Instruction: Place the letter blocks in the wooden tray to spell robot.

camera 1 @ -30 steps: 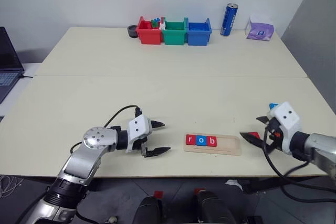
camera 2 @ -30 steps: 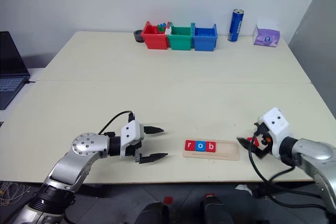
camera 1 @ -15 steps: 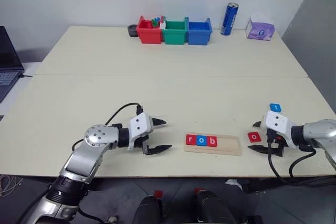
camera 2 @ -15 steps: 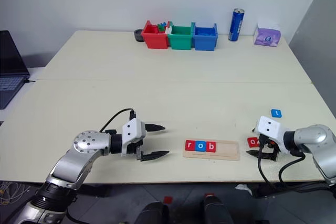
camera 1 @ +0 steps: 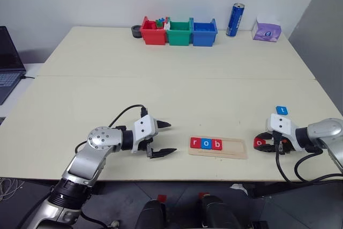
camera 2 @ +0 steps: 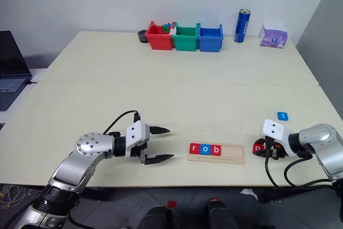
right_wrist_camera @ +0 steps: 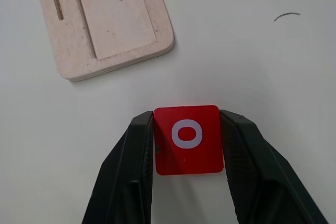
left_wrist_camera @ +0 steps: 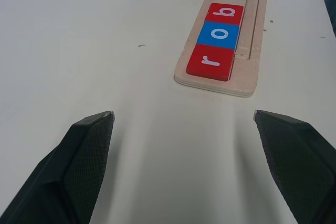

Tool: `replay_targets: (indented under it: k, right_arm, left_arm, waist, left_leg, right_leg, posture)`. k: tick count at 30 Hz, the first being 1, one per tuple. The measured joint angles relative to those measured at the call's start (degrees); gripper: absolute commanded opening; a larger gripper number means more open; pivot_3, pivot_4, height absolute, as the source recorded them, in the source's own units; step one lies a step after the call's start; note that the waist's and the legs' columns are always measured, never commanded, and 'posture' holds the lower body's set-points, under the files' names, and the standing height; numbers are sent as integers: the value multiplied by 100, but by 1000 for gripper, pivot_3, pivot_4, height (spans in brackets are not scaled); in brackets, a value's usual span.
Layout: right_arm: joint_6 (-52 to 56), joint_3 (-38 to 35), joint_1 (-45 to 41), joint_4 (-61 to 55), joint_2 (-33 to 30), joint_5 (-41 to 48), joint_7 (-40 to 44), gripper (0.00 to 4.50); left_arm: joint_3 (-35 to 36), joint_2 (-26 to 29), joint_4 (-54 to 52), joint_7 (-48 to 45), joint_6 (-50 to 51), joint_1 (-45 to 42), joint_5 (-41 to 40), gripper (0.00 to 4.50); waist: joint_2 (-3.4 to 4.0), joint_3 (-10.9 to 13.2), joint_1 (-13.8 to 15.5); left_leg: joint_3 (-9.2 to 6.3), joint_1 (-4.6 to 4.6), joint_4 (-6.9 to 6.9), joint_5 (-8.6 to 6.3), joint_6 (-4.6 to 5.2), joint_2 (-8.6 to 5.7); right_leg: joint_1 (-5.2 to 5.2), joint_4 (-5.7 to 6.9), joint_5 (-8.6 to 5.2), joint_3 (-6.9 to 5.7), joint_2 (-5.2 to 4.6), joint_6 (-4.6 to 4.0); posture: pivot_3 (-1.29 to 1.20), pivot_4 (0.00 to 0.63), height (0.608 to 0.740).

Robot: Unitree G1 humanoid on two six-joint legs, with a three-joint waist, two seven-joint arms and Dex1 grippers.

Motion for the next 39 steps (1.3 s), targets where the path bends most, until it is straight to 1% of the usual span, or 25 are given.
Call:
replay_targets:
  k: [6, 8, 11, 15, 19, 24, 28, 39]
  right_arm:
    - [965, -533, 147, -1523, -158, 658, -23, 1446]
    - [1210, -508, 119, -1869, -99, 714, -143, 1446]
    - [1412, -216, -40, -2113, 222, 726, -300, 1446]
    - [1273, 278, -201, -2015, 335, 468, -387, 1446]
    - [1268, 514, -474, -1928, 498, 414, -388, 1446]
    - [1267, 739, -580, -1821, 673, 351, -396, 1446]
    - [1265, 807, -623, -1711, 770, 245, -425, 1446]
    - [1259, 924, -713, -1509, 775, 78, -398, 1446]
  left_arm:
    - [0, 6, -2, -8, -13, 9, 0, 4500]
    - [0, 6, 2, -9, -15, 12, 0, 4500]
    - [0, -5, 7, -8, -23, 8, 1, 4500]
    - [-7, -16, 17, -7, -23, -20, 3, 4500]
    - [-10, -46, 19, -7, -20, -104, 4, 4500]
    - [-10, -55, 16, -1, -5, -112, 3, 4500]
    - [-10, -55, 14, 2, 6, -111, 3, 4500]
    - [-10, -55, 2, 7, 8, -99, 3, 4500]
  waist:
    - [6, 4, -4]
    - [6, 4, 4]
    - [6, 4, 0]
    - [6, 5, 4]
    - [6, 5, 5]
    - [6, 5, 7]
    - [6, 5, 7]
    - [6, 5, 6]
  left_leg:
    - [-6, 1, 1, 0, 0, 1]
    - [-5, 0, 1, 0, 0, 0]
    - [-4, 0, 2, 0, 0, 0]
    - [-2, -2, 2, 0, 0, -2]
    - [-3, -1, 2, 0, 0, 0]
    - [-4, -2, 2, 0, 0, 0]
    - [-5, -2, 3, 0, 0, 0]
    - [-5, -2, 2, 0, 0, 0]
  right_leg:
    - [1, 1, 0, -2, 1, 0]
    - [1, 0, 0, -5, 1, 1]
    - [1, 1, 0, -6, 1, 1]
    - [0, -1, 0, -7, -1, 1]
    - [0, 0, 0, -11, 0, 0]
    - [0, 0, 0, -13, 0, 0]
    - [0, 0, 0, -13, 0, 0]
    - [0, 1, 0, -13, 0, 0]
  posture:
    - [0, 150, 740]
    - [0, 150, 740]
    - [0, 150, 740]
    - [0, 150, 740]
    - [0, 150, 740]
    - [0, 150, 740]
    - [0, 150, 740]
    - [0, 150, 740]
